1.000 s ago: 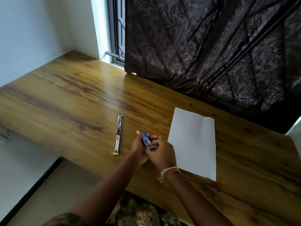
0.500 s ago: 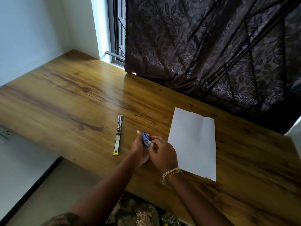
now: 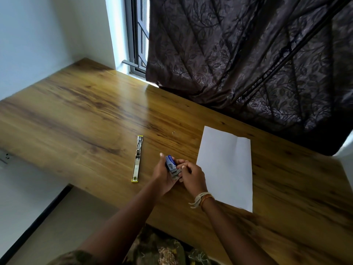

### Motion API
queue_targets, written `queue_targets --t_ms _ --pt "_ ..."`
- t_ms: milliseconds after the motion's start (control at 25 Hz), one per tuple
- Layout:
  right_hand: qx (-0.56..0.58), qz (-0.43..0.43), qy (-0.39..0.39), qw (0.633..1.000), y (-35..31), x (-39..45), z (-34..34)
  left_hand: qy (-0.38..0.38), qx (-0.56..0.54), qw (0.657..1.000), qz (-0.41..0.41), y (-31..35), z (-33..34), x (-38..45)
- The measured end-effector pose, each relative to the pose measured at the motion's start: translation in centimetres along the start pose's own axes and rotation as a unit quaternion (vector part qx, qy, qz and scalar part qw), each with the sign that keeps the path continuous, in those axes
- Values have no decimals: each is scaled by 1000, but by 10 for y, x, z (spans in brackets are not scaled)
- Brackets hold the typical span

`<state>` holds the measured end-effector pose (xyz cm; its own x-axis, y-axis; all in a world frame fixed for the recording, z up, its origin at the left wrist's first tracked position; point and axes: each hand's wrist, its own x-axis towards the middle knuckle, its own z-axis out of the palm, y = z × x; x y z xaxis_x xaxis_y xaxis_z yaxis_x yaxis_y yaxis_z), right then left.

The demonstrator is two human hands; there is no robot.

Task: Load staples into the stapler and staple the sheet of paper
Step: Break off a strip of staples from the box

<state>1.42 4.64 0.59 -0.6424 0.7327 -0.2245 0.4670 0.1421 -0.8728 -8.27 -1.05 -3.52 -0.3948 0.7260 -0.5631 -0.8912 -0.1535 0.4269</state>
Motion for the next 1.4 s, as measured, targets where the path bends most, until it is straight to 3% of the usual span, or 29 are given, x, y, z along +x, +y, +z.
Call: queue_targets --t_ms 240,600,840,1160,1400 --pt "80 70 -47 993 -6 6 -6 -31 0 999 -22 -1 -4 5" --pt "57 32 -22 998 -1 2 -7 -22 -1 1000 -13 2 2 -2" --pt "17 -30 44 998 0 -4 -10 -40 -7 999 0 2 4 -10" --pt "-180 -147 117 966 -2 5 -9 -5 39 999 11 3 5 -11" --pt "-237 -151 117 953 -2 11 -10 -5 42 999 17 3 7 -13"
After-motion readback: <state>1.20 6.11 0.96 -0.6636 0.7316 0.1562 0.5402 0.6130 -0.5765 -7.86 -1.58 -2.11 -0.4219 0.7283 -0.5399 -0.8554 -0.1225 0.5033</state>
